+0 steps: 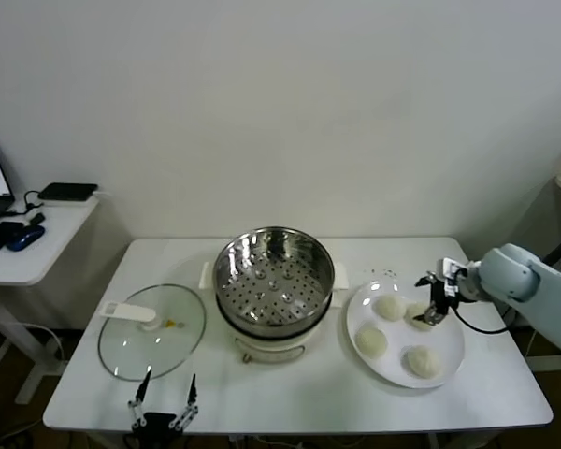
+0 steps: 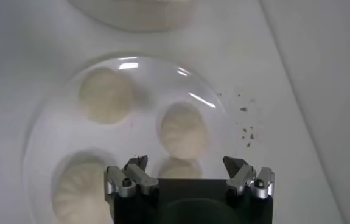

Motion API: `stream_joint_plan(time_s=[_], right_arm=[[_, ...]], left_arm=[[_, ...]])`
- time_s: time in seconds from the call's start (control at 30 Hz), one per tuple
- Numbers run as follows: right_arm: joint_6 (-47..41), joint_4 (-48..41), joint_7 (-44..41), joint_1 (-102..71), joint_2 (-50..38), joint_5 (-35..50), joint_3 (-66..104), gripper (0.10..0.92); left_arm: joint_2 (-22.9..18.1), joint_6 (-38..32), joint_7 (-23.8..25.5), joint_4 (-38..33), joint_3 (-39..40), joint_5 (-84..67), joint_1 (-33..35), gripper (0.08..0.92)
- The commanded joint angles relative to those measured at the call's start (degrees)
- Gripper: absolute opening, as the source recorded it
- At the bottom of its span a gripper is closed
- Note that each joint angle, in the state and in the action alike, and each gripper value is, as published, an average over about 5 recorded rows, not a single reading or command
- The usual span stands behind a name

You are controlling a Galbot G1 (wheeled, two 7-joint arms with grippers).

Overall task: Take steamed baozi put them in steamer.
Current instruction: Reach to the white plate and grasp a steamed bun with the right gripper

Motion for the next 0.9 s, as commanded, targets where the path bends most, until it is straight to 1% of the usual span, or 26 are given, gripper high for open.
stream_joint_plan(time_s=[0.03,0.4,0.67,0.9], right_arm=[[7.8,-12.9,-8.1,17.1,8.4,-0.6,-18.9,0.823],[10.7,-23.3,-9.1,13.0,17.1,-3.1,-17.5,0.823],[11.0,-24.6,-9.5,8.8,19.6,-3.1,-15.7,0.823],[11.5,-27.9,-9.4,6.9,22.1,-4.3,-14.1,0.823]], left_arm=[[-0.4,-0.2,0.1,0.7,-0.3,0.2,-0.1,0.823],[-0.6,-0.6,0.7,2.4,-1.6,0.0,-0.4,0.823],[-0.4,-0.7,1.4,3.2,-2.2,0.1,-0.7,0.823],[-0.3,-0.8,1.5,3.7,-2.7,0.1,-1.0,0.823]])
